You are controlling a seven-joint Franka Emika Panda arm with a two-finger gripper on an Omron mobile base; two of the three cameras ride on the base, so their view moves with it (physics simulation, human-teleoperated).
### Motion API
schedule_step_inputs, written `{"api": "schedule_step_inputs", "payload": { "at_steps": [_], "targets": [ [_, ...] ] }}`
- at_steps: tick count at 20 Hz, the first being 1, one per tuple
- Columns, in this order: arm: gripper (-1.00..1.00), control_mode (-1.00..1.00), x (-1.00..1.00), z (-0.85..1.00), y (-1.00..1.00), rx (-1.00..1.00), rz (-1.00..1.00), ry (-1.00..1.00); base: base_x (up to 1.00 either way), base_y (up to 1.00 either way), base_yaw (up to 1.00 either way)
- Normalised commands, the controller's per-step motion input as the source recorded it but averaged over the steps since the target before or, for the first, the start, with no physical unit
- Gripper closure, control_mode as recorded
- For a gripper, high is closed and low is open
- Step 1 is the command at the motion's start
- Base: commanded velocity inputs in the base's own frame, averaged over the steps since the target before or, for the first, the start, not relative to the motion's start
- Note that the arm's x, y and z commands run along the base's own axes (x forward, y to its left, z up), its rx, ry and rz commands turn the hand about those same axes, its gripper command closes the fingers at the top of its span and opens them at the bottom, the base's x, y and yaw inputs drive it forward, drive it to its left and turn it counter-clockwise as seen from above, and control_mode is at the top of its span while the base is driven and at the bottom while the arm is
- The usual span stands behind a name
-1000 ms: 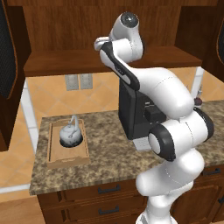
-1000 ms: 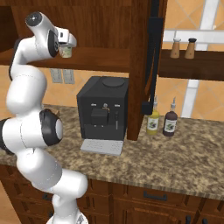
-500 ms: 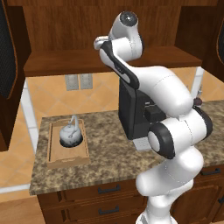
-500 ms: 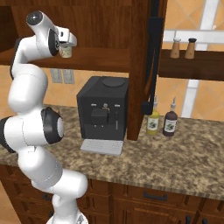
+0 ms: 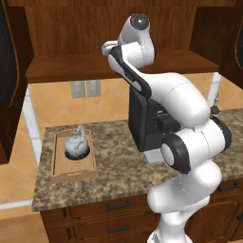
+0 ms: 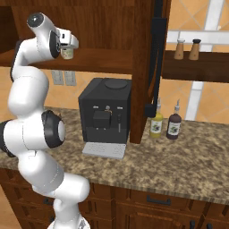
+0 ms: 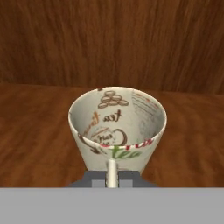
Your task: Pick the kettle from the counter and place it on the tray. Then pick the mug from the cabinet and place it on the tray. Then close the cabinet doors.
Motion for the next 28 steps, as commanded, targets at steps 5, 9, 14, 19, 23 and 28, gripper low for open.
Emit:
{"api": "schedule_step_inputs", "payload": {
  "at_steps": [5,9,14,19,23,28],
  "targets": [
    [1.0,-1.0,-0.07,-0.01,0.0,0.0,0.0,0.0,0.0,0.0,0.0],
    [1.0,-1.0,-0.83,0.0,0.0,0.0,0.02,-0.09,0.0,0.0,0.0],
    [1.0,-1.0,-1.0,0.0,0.0,0.0,0.12,-0.13,0.0,0.0,0.0],
    [1.0,-1.0,-1.0,0.0,0.0,-0.01,0.36,-0.07,0.0,0.0,0.0],
    [1.0,-1.0,-1.0,0.0,0.0,-0.05,0.49,0.0,0.0,0.0,0.0],
    [1.0,-1.0,-0.59,-0.09,0.03,-0.03,0.28,0.11,0.0,0.0,0.0]
  ]
}}
